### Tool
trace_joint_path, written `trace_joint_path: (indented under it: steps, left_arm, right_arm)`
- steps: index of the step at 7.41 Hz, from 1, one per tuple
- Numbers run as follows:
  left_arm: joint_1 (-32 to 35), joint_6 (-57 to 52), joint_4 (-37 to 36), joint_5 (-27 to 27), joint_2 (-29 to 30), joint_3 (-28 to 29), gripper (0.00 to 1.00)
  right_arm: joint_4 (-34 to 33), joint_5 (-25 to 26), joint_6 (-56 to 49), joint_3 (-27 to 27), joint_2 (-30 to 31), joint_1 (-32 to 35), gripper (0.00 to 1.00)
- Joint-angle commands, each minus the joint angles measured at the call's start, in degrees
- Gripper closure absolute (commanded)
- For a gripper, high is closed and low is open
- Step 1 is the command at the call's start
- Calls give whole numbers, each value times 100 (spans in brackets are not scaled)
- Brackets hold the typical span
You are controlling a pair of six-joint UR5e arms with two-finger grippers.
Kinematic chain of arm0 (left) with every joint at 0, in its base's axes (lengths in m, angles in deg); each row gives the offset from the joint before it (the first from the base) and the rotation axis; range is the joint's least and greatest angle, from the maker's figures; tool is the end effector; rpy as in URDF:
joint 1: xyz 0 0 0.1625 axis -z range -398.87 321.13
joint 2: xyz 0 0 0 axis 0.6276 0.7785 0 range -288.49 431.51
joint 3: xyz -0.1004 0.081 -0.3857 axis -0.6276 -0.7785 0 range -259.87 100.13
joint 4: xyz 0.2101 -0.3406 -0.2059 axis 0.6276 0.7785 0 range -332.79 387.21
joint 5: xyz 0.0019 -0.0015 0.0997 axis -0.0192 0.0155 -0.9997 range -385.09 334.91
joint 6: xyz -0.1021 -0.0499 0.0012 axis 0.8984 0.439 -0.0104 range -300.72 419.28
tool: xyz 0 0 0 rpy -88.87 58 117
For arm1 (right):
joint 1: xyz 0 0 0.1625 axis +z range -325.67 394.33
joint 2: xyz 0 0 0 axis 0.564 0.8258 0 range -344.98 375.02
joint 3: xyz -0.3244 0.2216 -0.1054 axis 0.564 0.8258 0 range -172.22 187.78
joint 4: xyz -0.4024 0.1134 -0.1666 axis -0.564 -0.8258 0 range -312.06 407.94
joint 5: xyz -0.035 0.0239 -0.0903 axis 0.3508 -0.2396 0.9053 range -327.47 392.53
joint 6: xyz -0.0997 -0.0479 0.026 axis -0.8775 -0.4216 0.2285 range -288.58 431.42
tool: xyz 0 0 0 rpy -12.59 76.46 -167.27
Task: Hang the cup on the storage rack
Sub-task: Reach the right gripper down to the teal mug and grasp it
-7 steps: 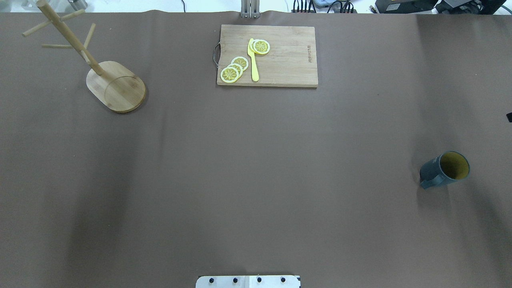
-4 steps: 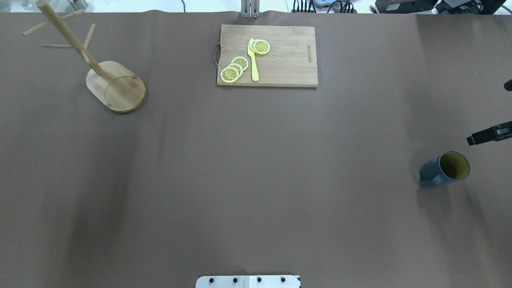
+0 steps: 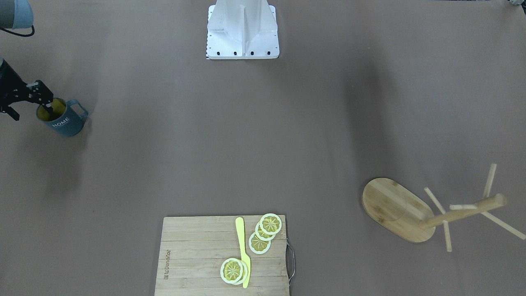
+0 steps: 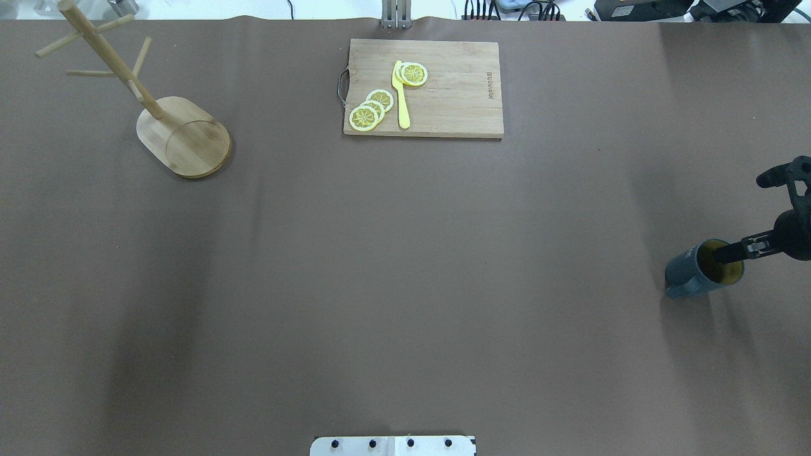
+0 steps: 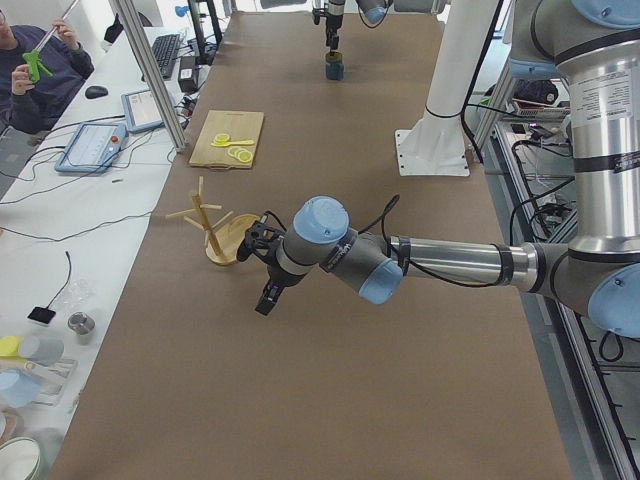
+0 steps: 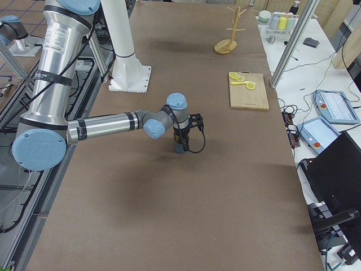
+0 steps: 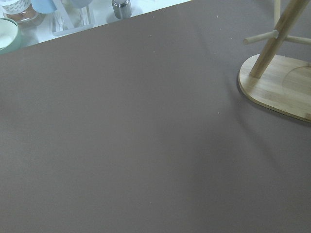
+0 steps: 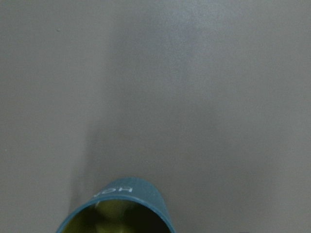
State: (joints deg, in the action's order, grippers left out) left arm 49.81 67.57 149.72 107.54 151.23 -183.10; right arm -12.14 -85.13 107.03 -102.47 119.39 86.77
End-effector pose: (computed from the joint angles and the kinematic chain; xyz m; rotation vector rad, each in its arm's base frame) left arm -0.0451 -0.4877 0.5508 0.5265 0.7651 0.1174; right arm -0.2205 -0.4188 0.5358 0.2135 -0.7403 -0.1832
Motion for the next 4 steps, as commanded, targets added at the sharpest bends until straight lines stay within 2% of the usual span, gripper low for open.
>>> trace_joint_path:
  steps: [1,2,4]
  left_arm:
    - [0,-2,9,-9,0,22,1]
    - [0,-2,9,-9,0,22,1]
    - [0,-11,9,-9,0,22,1]
  right_arm:
    - [40,51,7,100,13,-111,83]
    - [40,33,7,91,14,-111,100]
    - [40,-11,15,47,-13,-94,100]
